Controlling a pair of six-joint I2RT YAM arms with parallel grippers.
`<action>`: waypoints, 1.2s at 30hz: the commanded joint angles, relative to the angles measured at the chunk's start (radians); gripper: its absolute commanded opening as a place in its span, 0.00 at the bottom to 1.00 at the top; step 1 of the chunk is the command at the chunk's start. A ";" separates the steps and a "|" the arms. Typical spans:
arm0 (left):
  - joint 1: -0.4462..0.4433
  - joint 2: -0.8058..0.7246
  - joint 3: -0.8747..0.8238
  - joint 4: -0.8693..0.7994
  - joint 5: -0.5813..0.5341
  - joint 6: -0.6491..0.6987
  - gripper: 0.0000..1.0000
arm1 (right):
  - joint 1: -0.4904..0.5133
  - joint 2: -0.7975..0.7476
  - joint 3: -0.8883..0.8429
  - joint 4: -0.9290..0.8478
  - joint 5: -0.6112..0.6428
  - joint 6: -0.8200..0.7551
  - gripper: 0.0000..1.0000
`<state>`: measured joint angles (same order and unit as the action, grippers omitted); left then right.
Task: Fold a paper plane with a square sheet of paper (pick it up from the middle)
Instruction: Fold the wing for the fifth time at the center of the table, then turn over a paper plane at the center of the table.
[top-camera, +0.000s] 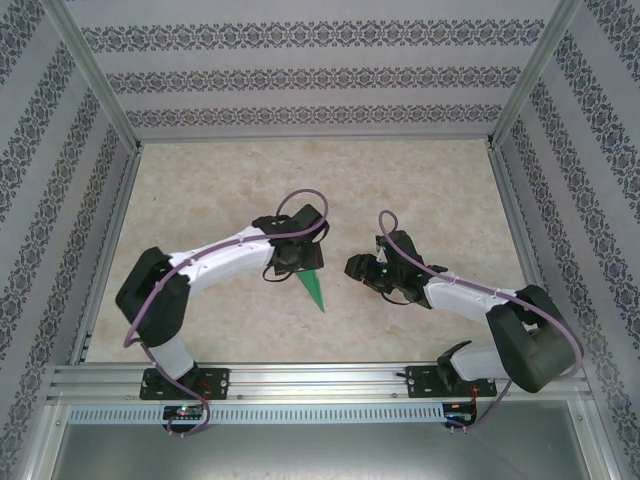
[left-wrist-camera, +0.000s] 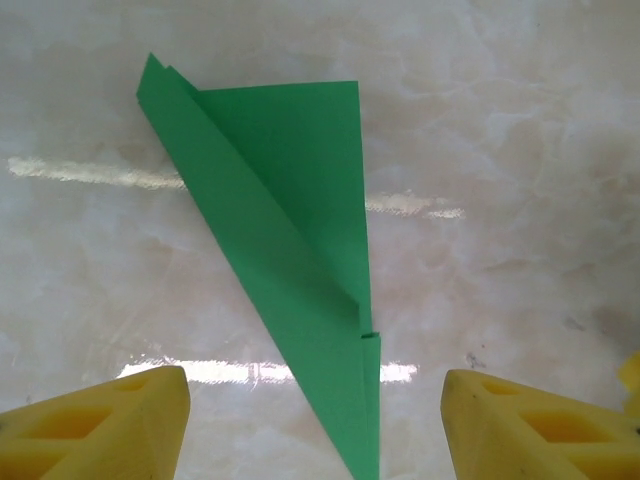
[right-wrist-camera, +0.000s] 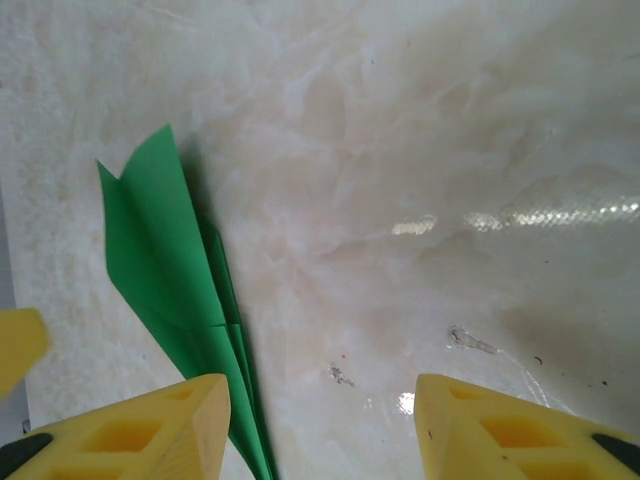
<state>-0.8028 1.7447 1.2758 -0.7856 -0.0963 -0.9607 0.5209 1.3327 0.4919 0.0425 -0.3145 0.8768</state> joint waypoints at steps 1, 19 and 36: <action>-0.013 0.057 0.065 -0.137 -0.070 -0.039 0.68 | -0.007 -0.021 -0.008 0.056 0.029 -0.003 0.54; -0.005 0.070 0.016 -0.113 -0.092 -0.082 0.44 | 0.010 0.115 0.047 0.104 -0.152 -0.042 0.56; 0.013 0.006 -0.112 -0.003 -0.075 -0.070 0.24 | 0.112 0.285 0.177 0.135 -0.219 -0.056 0.57</action>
<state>-0.8032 1.7580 1.1702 -0.8364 -0.1661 -1.0302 0.6266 1.5879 0.6327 0.1360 -0.4923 0.8356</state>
